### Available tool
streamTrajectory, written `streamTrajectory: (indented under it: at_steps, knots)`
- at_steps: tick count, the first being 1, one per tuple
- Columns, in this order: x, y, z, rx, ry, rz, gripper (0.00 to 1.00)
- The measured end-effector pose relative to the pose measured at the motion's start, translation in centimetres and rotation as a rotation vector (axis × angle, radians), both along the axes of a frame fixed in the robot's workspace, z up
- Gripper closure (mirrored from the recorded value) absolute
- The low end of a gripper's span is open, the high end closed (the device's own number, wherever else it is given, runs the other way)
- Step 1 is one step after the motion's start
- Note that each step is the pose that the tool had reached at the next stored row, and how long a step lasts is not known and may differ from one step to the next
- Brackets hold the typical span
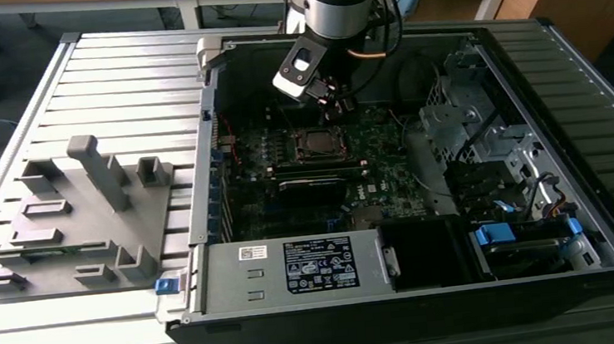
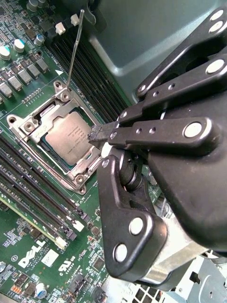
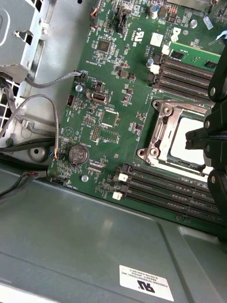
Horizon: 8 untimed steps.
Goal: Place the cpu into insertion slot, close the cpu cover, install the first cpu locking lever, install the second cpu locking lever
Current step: 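Close the cpu cover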
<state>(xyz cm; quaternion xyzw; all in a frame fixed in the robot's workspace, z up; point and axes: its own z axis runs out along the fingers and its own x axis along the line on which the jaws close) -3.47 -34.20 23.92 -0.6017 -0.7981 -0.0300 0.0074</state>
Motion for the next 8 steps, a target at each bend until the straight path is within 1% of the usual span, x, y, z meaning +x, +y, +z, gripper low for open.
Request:
streamTrajectory:
  at_steps: [5, 8]
  knots:
    - [0.00, 0.00, 0.00, 0.0000, 0.0000, 0.002, 0.89]
    - [0.00, 0.00, 0.00, 0.0004, 0.0000, 0.009, 0.89]
